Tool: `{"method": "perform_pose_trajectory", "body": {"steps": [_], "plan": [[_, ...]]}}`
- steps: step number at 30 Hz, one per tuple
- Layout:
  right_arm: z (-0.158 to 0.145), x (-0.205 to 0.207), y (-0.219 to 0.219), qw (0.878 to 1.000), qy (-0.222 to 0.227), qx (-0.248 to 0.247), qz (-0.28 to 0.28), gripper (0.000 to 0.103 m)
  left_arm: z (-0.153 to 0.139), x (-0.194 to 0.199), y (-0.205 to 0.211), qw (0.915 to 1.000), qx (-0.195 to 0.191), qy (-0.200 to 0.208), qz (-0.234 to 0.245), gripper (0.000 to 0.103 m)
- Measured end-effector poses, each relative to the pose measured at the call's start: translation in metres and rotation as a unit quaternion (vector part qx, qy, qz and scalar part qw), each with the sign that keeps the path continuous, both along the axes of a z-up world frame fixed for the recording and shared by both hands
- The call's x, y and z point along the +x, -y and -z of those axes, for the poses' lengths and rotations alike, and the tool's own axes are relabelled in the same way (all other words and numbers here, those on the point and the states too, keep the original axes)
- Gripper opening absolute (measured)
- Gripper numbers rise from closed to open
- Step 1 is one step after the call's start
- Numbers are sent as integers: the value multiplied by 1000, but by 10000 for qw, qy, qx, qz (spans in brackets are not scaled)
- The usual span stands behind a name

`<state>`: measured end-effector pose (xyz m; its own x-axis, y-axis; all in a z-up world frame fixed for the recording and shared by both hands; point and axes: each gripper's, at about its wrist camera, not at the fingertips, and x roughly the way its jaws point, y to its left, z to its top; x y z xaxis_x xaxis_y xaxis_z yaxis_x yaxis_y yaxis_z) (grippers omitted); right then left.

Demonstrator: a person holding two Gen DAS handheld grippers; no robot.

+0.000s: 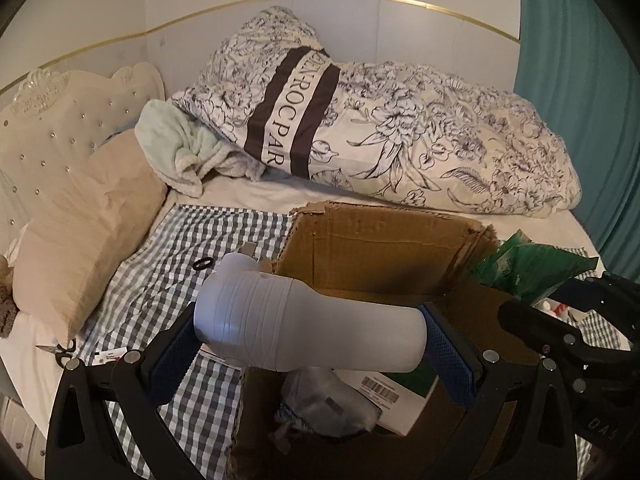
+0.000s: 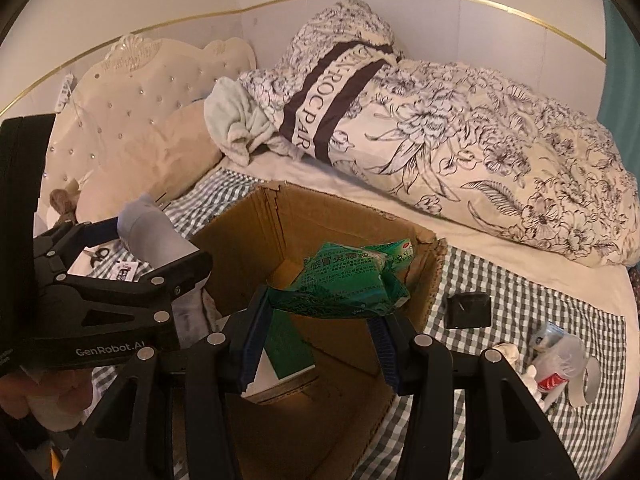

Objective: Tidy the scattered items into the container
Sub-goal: 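Lower the green bag into the box and open right tool while left tool holds the bottle above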

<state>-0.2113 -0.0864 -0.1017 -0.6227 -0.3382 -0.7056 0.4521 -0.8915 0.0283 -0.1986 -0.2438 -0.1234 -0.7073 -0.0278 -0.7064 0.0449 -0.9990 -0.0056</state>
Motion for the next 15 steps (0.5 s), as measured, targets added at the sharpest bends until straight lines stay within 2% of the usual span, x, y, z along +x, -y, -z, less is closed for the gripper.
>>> {"method": "perform_pose_trajectory", "body": {"steps": [5, 15], "plan": [[14, -13, 7, 9999, 129, 55, -99, 48, 15, -15, 8, 9997, 57, 219, -53, 103], [36, -27, 12, 9992, 358, 120, -160, 49, 27, -29, 5, 9993, -38, 381, 14, 103]]}}
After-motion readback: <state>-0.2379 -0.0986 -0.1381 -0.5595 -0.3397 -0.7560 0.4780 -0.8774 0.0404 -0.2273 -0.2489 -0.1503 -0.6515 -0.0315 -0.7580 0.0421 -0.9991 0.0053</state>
